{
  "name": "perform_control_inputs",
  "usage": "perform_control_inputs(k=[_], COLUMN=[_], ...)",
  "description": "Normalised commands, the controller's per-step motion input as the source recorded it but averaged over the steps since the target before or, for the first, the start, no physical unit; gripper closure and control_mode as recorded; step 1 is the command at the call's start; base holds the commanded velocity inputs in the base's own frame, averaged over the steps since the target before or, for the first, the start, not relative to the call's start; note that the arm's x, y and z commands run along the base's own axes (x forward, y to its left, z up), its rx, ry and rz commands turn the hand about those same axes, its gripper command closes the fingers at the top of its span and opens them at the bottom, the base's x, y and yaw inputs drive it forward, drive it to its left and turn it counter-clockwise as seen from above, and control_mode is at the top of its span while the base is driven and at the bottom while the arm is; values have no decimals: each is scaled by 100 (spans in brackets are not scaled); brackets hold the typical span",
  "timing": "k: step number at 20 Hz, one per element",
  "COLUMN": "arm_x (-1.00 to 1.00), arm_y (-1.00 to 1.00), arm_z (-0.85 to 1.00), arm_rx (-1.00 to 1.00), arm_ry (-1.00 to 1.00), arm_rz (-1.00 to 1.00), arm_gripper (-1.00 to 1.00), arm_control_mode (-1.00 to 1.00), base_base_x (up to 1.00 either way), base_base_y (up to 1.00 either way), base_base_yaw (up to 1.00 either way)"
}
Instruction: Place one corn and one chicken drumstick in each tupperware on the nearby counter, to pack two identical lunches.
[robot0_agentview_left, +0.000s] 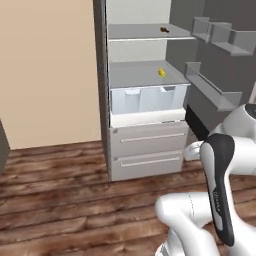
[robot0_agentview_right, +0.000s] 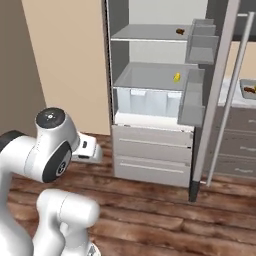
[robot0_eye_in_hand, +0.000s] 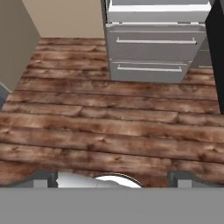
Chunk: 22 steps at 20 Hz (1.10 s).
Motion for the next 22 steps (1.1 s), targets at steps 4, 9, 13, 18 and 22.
perform_control_inputs(k=[4, 9, 13, 18, 22], arm_x=[0, 0, 0, 0, 0], arm_y=[0, 0, 0, 0, 0], arm_z=[0, 0, 0, 0, 0], arm_rx=[0, 0, 0, 0, 0], arm_ry=[0, 0, 0, 0, 0], arm_rz=[0, 0, 0, 0, 0], arm_gripper=[-100, -100, -100, -100, -100], arm_control_mode=[100, 100, 100, 100, 100], base_base_x=[69, 53, 40, 31, 52], base_base_y=[-32, -41, -39, -30, -2], base_base_yaw=[-1, 0, 0, 0, 0])
